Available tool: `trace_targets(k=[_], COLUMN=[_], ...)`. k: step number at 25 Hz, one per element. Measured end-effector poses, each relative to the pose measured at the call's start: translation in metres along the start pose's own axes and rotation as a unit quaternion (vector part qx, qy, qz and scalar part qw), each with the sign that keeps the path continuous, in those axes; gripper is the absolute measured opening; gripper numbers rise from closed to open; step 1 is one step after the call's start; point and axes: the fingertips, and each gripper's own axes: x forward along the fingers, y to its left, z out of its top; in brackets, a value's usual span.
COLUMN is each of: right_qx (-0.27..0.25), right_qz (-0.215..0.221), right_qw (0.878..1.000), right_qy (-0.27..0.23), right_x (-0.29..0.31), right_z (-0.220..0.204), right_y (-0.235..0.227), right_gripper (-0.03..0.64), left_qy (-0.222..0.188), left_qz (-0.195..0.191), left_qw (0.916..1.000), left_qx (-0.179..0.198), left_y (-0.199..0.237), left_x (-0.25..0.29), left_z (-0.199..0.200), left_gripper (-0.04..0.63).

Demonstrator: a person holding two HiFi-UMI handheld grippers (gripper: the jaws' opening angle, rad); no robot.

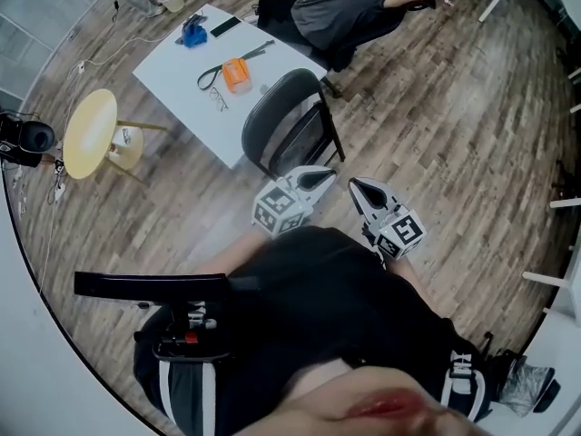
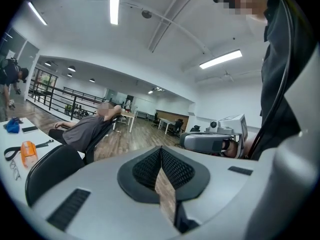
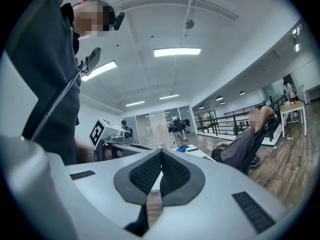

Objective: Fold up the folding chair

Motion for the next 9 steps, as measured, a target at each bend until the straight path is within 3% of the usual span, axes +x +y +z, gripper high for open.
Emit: trace_targets(k=[9], right_qx=[0.001], right_qz=[0.006], right_qw=[1.0], right_qy=[0.009], right_x=[0.004], right_z=[-0.006], right_y=[0.014], right_gripper=[0.009], left_qy=[0.0], left_qz=[-0.001], left_qw=[1.0], left_qx=[-0.005], left_y=[-0.003], left_x=[-0.005], left_z=[-0.001], left_gripper=[0.005])
